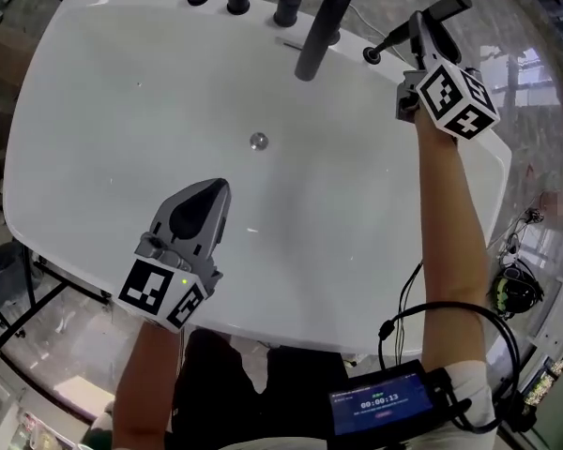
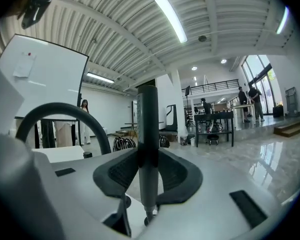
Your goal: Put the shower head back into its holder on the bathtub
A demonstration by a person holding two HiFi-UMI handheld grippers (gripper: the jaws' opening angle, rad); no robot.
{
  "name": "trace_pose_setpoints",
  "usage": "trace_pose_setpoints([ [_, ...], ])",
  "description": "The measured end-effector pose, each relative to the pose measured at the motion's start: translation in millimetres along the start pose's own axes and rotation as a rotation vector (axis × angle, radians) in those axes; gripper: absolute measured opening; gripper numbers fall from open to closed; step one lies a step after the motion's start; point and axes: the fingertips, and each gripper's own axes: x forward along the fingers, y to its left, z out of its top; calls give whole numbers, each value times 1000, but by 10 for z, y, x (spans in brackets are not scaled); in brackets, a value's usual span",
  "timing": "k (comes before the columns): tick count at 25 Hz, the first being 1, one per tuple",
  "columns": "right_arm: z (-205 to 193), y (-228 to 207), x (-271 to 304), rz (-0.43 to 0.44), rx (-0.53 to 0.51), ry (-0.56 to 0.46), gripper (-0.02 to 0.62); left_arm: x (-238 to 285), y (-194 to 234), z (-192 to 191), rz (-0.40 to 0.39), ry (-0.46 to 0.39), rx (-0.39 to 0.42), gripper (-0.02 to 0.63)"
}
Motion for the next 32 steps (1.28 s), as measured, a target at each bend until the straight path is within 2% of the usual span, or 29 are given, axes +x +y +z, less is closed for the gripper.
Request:
trace_pose_setpoints([
  [11,-643,-53,218,19,-6,69,124,95,178,-283,17,2,-28,17],
  [23,-1007,-25,204,28,-73,116,124,115,184,-306,9,7,-29,17],
  [28,-1018,-12,195,32,-87,110,126,83,165,-316,0,0,-59,17],
  [32,-983,-31,145,35,-68,127,126,67,80,-300,-4,0,-50,17],
])
